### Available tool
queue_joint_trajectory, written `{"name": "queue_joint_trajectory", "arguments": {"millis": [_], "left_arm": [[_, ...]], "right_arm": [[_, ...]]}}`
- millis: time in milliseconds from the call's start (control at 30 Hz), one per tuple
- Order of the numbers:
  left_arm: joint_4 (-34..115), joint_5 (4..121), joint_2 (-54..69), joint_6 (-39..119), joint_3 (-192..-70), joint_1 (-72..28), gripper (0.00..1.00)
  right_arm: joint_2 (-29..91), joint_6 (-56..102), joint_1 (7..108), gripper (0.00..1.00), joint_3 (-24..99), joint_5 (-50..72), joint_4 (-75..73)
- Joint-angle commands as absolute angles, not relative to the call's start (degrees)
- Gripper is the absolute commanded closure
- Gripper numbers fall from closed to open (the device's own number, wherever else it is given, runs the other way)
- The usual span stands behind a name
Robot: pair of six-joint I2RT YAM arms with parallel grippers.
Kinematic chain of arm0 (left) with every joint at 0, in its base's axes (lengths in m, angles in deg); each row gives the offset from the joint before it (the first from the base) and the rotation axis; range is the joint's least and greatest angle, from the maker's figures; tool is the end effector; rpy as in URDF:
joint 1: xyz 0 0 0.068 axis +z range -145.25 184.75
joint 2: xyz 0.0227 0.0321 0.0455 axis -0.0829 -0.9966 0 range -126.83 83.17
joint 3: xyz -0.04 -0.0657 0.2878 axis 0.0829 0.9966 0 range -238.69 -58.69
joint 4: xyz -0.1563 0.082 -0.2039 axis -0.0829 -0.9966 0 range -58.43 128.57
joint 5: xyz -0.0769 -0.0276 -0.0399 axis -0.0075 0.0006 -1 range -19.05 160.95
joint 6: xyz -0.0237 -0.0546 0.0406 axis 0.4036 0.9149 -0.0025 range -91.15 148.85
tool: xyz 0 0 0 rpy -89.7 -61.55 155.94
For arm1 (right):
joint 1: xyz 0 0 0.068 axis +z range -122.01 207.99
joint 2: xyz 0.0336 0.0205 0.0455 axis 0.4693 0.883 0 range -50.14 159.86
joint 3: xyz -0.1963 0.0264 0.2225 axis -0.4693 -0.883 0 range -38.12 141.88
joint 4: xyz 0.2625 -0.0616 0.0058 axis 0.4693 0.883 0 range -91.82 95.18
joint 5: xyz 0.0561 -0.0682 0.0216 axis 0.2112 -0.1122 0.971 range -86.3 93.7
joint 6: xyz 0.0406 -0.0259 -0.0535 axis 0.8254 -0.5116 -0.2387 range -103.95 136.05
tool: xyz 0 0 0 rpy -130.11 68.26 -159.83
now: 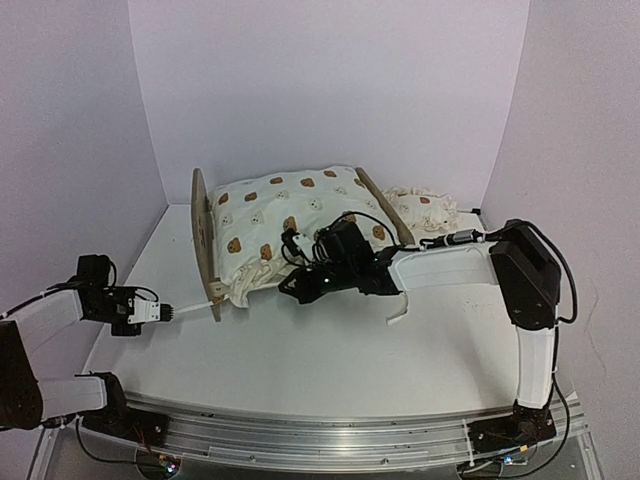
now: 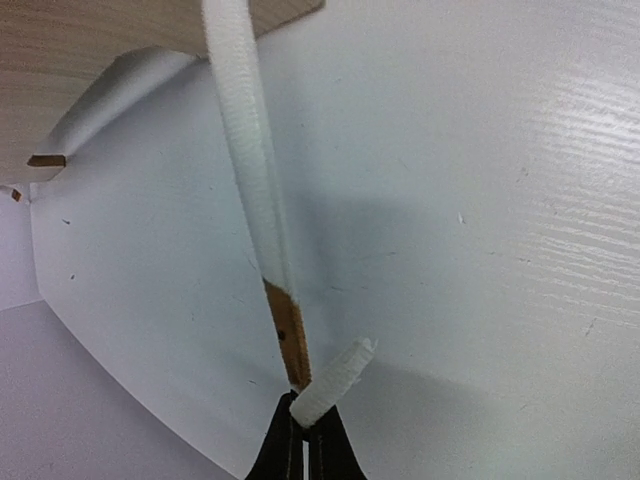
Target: Set up the pet bed
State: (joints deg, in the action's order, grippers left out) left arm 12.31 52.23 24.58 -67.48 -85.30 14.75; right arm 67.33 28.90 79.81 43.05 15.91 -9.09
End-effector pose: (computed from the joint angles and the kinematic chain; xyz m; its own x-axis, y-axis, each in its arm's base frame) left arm 0.1852 0.0131 0.1664 0.0945 0.9724 -0.2132 0.8321 0.0404 0.5531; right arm 0.3050 0.4082 0.2046 -0.4887 -0.2699 -0.8297 -0.7939 0.5320 0.2946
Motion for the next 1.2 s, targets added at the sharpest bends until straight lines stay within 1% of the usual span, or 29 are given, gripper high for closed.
{"name": "queue_joint_trajectory", "arguments": {"millis": [0, 167, 433, 500, 633, 767, 900, 1033, 1167], "left_arm": [[-0.7, 42.1, 25.3, -65.4, -92.0, 15.6, 1.00], [4.6, 43.2, 28.1, -67.1, -86.1, 12.6, 1.00], [4.4, 44.6, 26.8, -67.8, -85.9, 8.4, 1.00], [6.6, 47.4, 25.7, -68.2, -85.0, 8.0, 1.00], [17.0, 56.6, 20.8, -67.7, -81.8, 8.3, 1.00], [26.6, 59.1, 14.4, -64.0, -85.3, 9.3, 1.00], [31.7, 59.5, 11.4, -59.3, -91.1, 10.3, 1.00], [32.5, 59.0, 10.3, -60.1, -94.8, 13.2, 1.00], [32.0, 58.6, 10.7, -59.8, -96.3, 14.7, 1.00]], "right_arm": [[65.0, 32.3, 82.5, 1.00, 39.8, 20.0, -9.8], [68.0, 36.3, 86.8, 1.00, 38.2, 22.2, -9.8], [72.8, 39.5, 90.8, 1.00, 38.7, 25.0, -10.0], [73.1, 39.7, 91.0, 1.00, 38.8, 25.1, -10.0], [70.6, 39.1, 90.8, 1.00, 35.8, 23.2, -10.0], [69.6, 40.5, 90.7, 1.00, 31.7, 23.5, -10.0], [71.2, 42.8, 90.7, 1.00, 28.7, 22.8, -10.4], [72.0, 43.6, 90.2, 1.00, 27.3, 21.0, -10.7], [71.4, 45.4, 87.7, 1.00, 25.4, 19.0, -11.0]]}}
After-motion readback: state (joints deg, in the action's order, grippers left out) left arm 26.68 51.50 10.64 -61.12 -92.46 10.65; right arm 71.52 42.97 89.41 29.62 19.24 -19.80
